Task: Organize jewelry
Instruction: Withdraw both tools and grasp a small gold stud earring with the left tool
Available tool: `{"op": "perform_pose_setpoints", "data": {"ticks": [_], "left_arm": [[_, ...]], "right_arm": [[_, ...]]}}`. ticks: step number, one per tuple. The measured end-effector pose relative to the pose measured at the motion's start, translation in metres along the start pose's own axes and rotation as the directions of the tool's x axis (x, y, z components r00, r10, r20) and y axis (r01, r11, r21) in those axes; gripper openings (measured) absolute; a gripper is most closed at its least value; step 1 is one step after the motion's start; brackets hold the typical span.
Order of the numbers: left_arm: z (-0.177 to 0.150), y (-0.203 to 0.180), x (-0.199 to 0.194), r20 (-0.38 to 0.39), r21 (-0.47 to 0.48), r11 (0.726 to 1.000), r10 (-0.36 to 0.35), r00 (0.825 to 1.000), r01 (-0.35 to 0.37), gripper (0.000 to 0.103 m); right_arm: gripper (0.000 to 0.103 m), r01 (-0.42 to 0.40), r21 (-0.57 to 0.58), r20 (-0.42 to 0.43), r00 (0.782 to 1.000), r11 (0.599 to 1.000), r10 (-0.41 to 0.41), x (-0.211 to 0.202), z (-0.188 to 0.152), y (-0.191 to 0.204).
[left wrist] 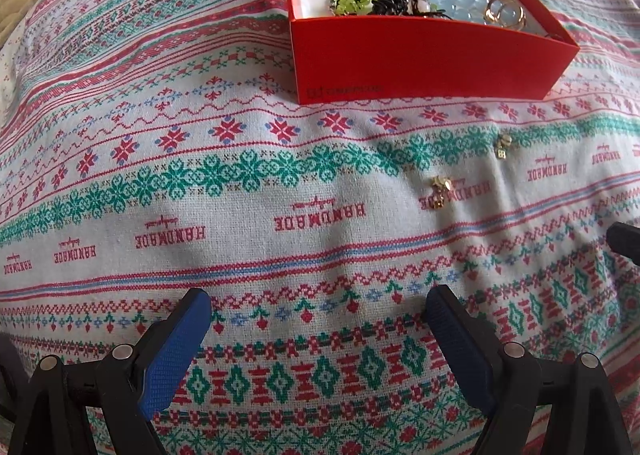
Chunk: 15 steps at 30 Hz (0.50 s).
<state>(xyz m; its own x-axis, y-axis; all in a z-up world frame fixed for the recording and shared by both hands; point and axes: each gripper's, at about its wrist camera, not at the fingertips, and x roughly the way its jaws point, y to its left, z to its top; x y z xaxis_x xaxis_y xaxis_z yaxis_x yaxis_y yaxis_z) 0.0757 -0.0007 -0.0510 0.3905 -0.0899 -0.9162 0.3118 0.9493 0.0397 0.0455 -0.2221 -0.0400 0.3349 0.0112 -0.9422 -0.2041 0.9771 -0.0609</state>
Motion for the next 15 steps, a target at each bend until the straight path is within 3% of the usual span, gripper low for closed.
{"op": "perform_pose_setpoints", "data": {"ticks": [5,12,15], "left_arm": [[-0.003,-0.005,0.003,0.041,0.042,0.999,-0.012,0.999,0.010,0.092],[-0.001,-0.017,0.005,0.139,0.084,0.994,-0.077,0.987,0.065,0.091],[0.001,-0.023,0.004,0.161,0.087,0.991,-0.113,0.980,0.100,0.084]], "right_arm": [[0.076,0.021,-0.016,-0.022,1.000,1.000,-0.021,0.010,-0.010,0.003],[0.102,0.042,0.043,-0.003,0.999,0.998,-0.042,0.023,-0.016,-0.008],[0.103,0.010,0.075,0.005,1.000,0.997,-0.010,0.029,-0.016,-0.017]]}}
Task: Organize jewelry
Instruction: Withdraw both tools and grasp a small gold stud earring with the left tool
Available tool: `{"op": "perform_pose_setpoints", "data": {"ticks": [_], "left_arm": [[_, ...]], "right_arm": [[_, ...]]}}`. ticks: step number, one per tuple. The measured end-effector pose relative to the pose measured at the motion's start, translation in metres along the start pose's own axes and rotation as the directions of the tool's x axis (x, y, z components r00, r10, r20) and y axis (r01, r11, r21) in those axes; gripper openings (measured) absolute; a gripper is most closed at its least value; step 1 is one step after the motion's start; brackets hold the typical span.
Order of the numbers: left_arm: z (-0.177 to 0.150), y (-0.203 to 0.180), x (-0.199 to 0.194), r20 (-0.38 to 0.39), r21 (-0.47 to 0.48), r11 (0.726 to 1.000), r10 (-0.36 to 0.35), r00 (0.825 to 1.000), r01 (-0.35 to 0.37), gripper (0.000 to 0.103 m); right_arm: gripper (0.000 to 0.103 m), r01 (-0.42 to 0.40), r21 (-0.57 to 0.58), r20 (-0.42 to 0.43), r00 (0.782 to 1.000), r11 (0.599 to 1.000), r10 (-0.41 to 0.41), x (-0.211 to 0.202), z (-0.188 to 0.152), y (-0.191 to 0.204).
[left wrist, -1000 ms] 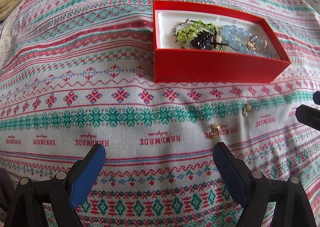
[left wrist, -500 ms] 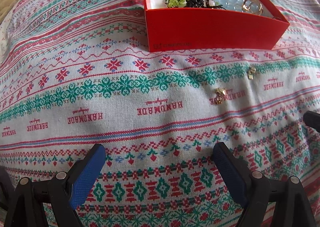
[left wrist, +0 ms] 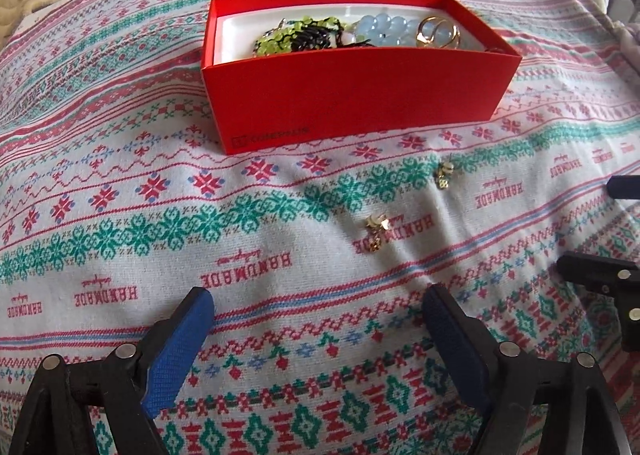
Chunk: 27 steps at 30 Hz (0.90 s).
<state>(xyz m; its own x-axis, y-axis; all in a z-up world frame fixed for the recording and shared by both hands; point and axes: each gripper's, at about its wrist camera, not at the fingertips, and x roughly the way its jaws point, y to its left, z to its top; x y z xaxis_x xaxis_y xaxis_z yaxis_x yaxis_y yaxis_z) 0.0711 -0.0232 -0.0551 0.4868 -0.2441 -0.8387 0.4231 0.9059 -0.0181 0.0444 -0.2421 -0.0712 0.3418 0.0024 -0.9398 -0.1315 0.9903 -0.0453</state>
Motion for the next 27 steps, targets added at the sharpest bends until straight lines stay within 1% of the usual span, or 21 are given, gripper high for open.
{"op": "perform_pose_setpoints", "data": {"ticks": [1,3,4,7,8,9,13,16,18,20,22,27], "left_arm": [[0.002,-0.001,0.000,0.007,-0.002,1.000,-0.014,1.000,0.014,0.082],[0.005,-0.003,0.000,0.017,-0.007,0.999,-0.046,0.999,0.047,0.073],[0.007,-0.003,0.001,0.021,-0.009,0.998,-0.056,0.998,0.056,0.071],[0.013,-0.007,0.005,0.024,0.000,0.998,-0.066,0.998,0.066,0.054],[0.015,-0.009,0.007,0.022,0.005,0.997,-0.072,0.997,0.072,0.047],[0.017,-0.011,0.010,0.018,0.009,0.997,-0.077,0.997,0.076,0.042],[0.022,-0.018,0.015,0.015,0.025,0.997,-0.070,0.997,0.070,0.035],[0.023,-0.021,0.016,0.013,0.023,0.998,-0.065,0.998,0.065,0.022],[0.025,-0.022,0.017,0.010,0.022,0.998,-0.058,0.998,0.057,0.009],[0.026,-0.022,0.017,0.007,0.023,0.998,-0.051,0.999,0.051,0.005],[0.027,-0.021,0.016,0.005,0.023,0.999,-0.047,0.999,0.047,0.005],[0.026,-0.011,0.010,0.005,0.002,0.999,-0.041,0.999,0.041,0.004]], "right_arm": [[0.103,0.002,-0.004,0.005,1.000,1.000,-0.002,0.001,0.000,0.000],[0.103,0.009,-0.013,0.017,1.000,1.000,-0.009,0.002,0.000,0.000],[0.103,0.011,-0.012,0.022,1.000,1.000,-0.011,0.003,0.000,0.000],[0.103,0.013,-0.010,0.035,0.999,1.000,-0.013,0.001,-0.004,0.001],[0.103,0.014,-0.012,0.039,0.999,1.000,-0.013,0.001,-0.006,0.001],[0.103,0.014,-0.014,0.047,0.999,1.000,-0.013,-0.001,-0.011,0.003],[0.103,0.017,-0.025,0.059,0.998,1.000,-0.016,-0.005,-0.019,0.007],[0.103,0.018,-0.023,0.049,0.999,1.000,-0.017,-0.007,-0.020,0.008],[0.103,0.016,-0.020,0.041,0.999,1.000,-0.016,-0.008,-0.018,0.009],[0.103,0.012,-0.017,0.029,1.000,1.000,-0.011,-0.007,-0.014,0.007],[0.103,0.005,-0.016,0.027,1.000,1.000,-0.004,-0.006,-0.005,0.004],[0.103,-0.015,-0.006,0.053,0.999,1.000,0.015,-0.008,0.005,0.006]]}}
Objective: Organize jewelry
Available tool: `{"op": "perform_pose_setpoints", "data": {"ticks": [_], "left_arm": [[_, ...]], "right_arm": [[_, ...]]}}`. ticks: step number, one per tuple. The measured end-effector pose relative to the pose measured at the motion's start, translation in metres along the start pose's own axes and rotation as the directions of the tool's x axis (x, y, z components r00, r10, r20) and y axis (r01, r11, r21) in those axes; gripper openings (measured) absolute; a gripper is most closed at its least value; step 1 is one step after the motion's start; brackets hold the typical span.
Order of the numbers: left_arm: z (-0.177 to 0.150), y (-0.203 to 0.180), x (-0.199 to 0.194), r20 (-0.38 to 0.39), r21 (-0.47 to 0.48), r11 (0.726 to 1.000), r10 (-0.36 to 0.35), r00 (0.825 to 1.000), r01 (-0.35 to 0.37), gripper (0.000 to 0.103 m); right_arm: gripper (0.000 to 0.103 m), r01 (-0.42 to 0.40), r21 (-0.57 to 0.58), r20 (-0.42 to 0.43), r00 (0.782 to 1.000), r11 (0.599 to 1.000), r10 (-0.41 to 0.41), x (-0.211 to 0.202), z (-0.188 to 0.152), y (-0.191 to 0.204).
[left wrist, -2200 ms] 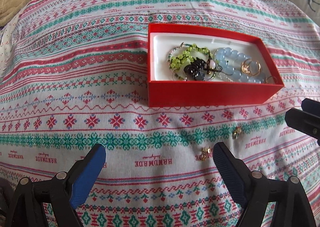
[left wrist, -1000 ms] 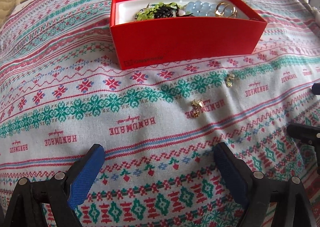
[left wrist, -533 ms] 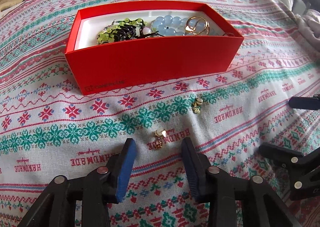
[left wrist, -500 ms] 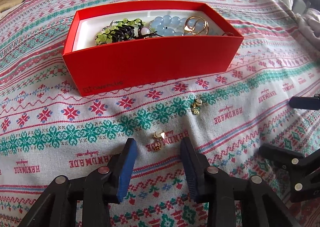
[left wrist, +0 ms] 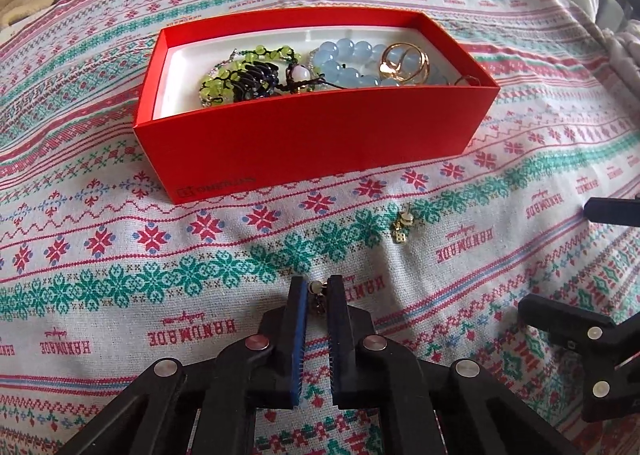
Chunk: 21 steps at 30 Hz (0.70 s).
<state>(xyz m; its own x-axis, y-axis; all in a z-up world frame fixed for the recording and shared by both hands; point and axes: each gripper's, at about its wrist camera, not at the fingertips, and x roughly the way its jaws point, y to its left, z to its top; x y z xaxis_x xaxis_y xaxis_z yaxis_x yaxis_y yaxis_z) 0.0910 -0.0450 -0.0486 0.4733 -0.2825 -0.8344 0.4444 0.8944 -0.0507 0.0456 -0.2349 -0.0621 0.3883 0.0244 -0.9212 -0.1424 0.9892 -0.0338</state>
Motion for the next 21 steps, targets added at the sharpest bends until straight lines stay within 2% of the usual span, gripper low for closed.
{"op": "perform_pose_setpoints", "data": {"ticks": [9,11,13,21], "left_arm": [[-0.006,0.017,-0.015,0.006,-0.029,0.999,0.030,1.000,-0.030,0.004],[-0.007,0.020,-0.017,0.003,-0.033,0.999,0.033,0.999,-0.033,0.004],[-0.008,0.022,-0.018,0.002,-0.037,0.999,0.035,0.999,-0.035,0.004],[-0.011,0.036,-0.021,-0.013,-0.073,0.996,0.041,0.999,-0.042,0.004]], "right_arm": [[0.103,-0.064,-0.020,0.064,0.996,0.998,0.065,-0.003,0.027,0.024],[0.099,-0.082,-0.035,0.070,0.994,0.996,0.084,0.000,0.032,0.032],[0.090,-0.098,-0.051,0.068,0.993,0.994,0.101,0.004,0.036,0.041],[0.067,-0.136,-0.128,0.092,0.985,0.982,0.148,0.010,0.044,0.067]]}}
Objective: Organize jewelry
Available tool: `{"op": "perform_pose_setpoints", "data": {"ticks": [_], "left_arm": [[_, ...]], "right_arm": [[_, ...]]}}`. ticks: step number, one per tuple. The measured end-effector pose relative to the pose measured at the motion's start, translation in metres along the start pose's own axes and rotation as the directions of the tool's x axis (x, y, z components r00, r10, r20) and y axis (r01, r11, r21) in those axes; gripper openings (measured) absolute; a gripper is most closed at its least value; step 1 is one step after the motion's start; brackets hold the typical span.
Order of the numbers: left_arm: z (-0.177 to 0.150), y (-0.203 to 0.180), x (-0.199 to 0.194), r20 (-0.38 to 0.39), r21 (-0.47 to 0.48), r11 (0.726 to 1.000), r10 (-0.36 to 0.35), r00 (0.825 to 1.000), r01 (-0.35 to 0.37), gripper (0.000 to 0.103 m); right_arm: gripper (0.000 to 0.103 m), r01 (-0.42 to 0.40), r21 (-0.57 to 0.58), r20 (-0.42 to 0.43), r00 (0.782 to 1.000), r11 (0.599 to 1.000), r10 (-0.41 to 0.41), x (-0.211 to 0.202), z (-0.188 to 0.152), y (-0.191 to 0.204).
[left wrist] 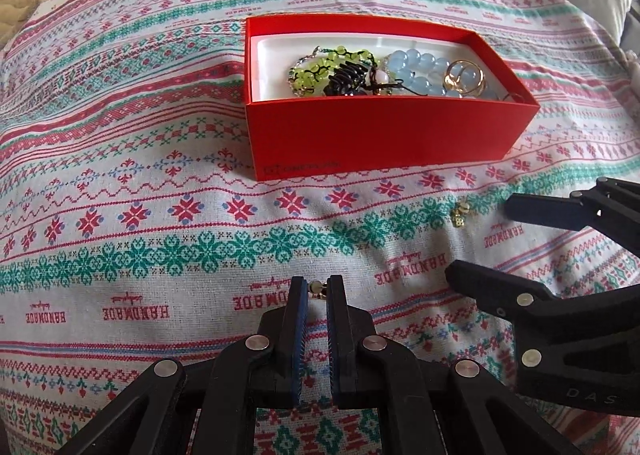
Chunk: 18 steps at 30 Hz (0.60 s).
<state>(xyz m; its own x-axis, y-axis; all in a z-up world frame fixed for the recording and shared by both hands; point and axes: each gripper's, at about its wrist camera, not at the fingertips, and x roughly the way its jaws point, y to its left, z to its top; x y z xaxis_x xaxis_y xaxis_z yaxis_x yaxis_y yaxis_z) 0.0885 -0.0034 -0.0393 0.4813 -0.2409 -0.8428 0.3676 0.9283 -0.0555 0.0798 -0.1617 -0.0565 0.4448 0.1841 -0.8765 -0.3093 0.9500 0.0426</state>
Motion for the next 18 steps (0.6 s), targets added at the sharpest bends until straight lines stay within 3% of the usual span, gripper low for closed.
{"op": "perform_pose_setpoints", "data": {"ticks": [6,18], "left_arm": [[0.001,0.004,-0.001,0.001,-0.013,1.000,0.000,1.000,0.000,0.004],[0.001,0.005,-0.001,-0.001,-0.017,1.000,-0.001,1.000,0.001,0.004]], "right_arm": [[0.047,-0.016,0.006,0.011,1.000,1.000,0.016,0.005,0.007,0.000],[0.022,-0.017,0.018,0.010,1.000,1.000,0.017,0.008,0.013,-0.001]]}}
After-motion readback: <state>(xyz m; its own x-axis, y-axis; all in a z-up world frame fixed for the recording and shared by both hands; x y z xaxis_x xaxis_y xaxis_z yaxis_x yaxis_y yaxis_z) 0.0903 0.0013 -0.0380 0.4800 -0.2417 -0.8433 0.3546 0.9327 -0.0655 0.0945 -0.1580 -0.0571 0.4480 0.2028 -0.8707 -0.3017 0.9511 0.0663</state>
